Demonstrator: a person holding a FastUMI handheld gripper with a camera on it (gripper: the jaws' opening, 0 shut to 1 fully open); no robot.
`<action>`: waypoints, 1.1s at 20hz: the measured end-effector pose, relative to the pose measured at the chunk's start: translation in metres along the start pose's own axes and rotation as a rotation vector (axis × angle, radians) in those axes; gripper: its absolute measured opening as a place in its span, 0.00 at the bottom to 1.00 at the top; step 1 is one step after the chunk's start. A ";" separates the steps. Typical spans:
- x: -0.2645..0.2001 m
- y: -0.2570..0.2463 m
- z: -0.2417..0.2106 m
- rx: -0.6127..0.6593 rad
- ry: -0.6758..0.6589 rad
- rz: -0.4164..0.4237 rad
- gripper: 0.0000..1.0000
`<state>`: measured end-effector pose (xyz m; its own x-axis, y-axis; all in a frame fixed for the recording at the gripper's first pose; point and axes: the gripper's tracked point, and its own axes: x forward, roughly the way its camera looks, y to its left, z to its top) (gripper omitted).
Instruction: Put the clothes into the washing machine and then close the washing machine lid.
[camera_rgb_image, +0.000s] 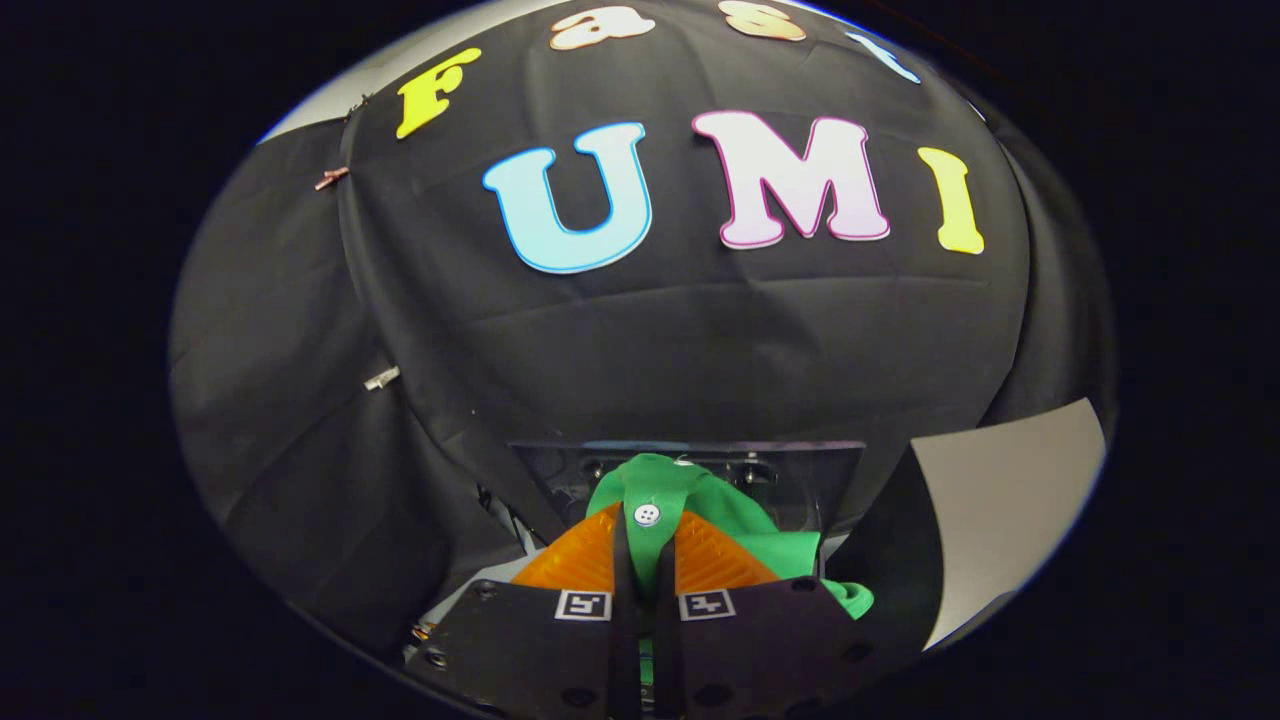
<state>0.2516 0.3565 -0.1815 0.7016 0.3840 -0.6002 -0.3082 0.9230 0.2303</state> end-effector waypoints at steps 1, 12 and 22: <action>0.008 -0.003 -0.012 -0.007 0.013 -0.006 0.10; 0.088 -0.038 -0.156 -0.073 0.147 -0.116 0.10; 0.119 -0.064 -0.208 0.066 0.225 -0.191 0.17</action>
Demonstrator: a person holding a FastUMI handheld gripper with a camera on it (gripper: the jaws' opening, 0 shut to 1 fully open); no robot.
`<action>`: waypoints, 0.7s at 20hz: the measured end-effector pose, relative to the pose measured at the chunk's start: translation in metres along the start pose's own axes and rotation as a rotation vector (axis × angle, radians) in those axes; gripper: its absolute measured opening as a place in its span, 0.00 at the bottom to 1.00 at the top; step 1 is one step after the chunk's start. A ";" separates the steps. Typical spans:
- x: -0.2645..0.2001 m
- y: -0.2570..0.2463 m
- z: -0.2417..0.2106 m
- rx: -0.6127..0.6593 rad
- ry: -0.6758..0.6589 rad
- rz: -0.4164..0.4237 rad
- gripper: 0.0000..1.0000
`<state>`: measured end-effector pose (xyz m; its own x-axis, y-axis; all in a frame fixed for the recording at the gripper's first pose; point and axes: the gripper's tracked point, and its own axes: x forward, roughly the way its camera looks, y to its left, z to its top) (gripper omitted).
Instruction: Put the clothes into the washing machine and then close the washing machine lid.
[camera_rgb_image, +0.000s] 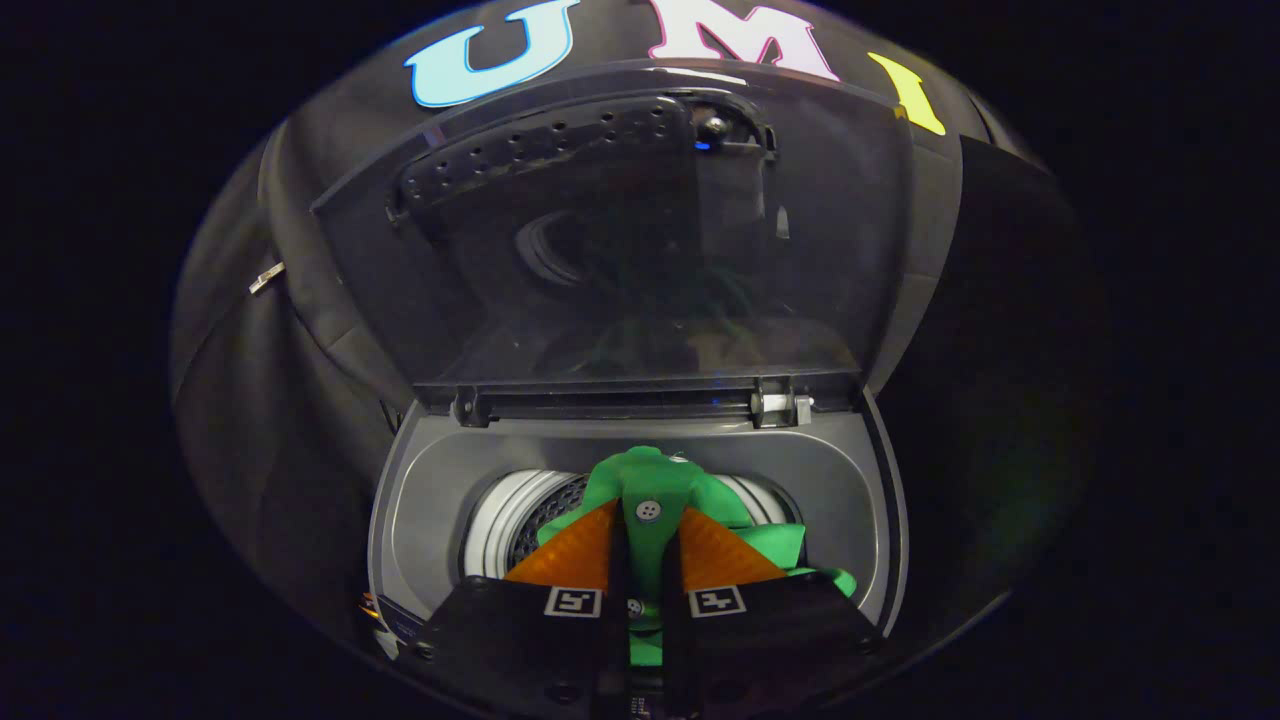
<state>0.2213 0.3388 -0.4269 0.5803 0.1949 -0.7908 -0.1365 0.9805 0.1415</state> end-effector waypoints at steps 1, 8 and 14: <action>0.000 -0.005 -0.001 -0.009 0.008 -0.020 0.34; -0.005 -0.009 -0.005 -0.036 0.007 -0.036 1.00; -0.022 -0.004 0.011 -0.088 -0.054 -0.017 1.00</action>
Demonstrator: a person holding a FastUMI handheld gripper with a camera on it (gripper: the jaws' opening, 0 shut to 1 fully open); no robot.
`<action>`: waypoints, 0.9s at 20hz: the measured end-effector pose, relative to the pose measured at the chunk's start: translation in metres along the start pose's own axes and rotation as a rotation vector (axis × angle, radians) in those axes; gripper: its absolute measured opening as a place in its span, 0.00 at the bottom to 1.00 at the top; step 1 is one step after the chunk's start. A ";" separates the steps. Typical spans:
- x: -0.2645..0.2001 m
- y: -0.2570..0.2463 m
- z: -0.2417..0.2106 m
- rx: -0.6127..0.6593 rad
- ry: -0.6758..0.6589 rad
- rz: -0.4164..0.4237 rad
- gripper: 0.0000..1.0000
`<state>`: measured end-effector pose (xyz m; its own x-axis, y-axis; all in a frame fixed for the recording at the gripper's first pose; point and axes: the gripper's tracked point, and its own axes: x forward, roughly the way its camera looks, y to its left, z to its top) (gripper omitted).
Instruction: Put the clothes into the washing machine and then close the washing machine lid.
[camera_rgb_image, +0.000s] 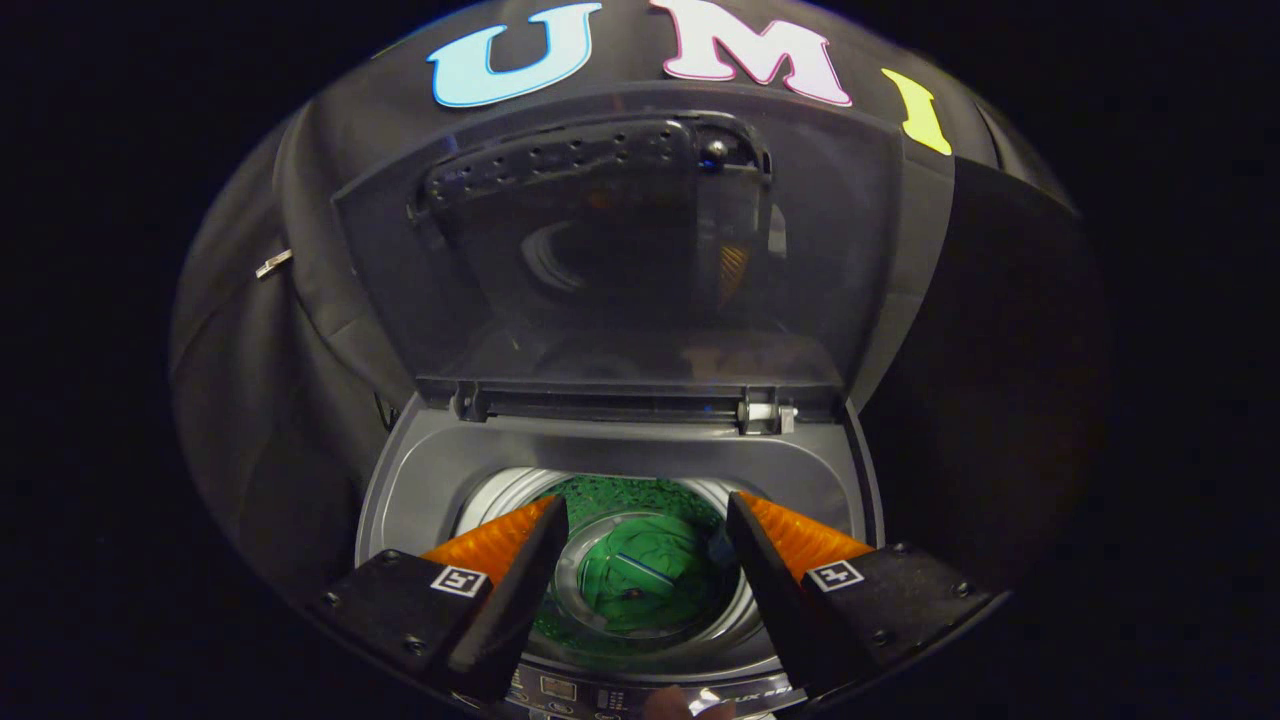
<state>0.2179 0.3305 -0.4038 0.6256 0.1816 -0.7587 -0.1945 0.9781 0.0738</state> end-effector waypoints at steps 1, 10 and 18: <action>-0.001 0.001 0.001 -0.011 -0.002 0.005 1.00; -0.071 0.016 0.070 -0.063 -0.248 0.086 1.00; -0.132 0.033 0.191 -0.007 -0.515 0.140 1.00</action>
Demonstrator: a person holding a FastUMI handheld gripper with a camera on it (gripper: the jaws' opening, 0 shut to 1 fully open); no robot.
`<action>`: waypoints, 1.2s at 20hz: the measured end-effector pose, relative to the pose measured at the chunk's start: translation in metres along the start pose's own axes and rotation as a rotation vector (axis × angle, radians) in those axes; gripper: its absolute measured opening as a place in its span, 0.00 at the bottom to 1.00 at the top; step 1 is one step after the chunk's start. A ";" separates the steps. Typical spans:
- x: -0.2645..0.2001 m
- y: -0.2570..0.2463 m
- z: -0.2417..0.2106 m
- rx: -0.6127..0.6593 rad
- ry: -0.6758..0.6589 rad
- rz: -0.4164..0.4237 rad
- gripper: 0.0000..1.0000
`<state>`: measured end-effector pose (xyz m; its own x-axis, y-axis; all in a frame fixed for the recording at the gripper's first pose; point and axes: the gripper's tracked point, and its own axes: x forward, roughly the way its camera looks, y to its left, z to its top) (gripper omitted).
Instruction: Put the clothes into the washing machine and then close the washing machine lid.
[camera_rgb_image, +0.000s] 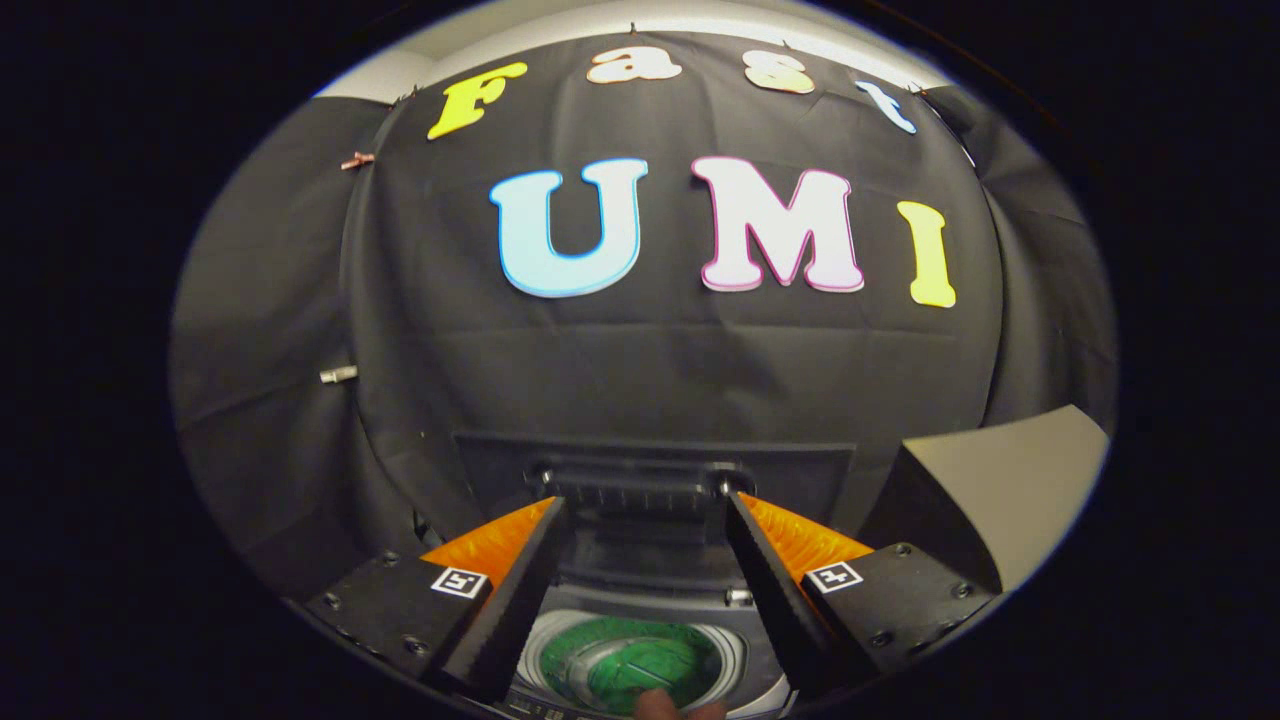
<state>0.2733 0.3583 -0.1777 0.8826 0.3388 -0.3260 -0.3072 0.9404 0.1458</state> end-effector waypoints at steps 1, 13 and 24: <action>0.004 0.001 0.013 0.019 -0.018 0.008 0.99; 0.117 -0.019 0.049 -0.029 -0.026 -0.067 0.99; 0.178 -0.027 -0.024 -0.058 0.218 -0.080 0.99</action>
<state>0.4305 0.3941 -0.2620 0.8091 0.2558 -0.5291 -0.2652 0.9623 0.0598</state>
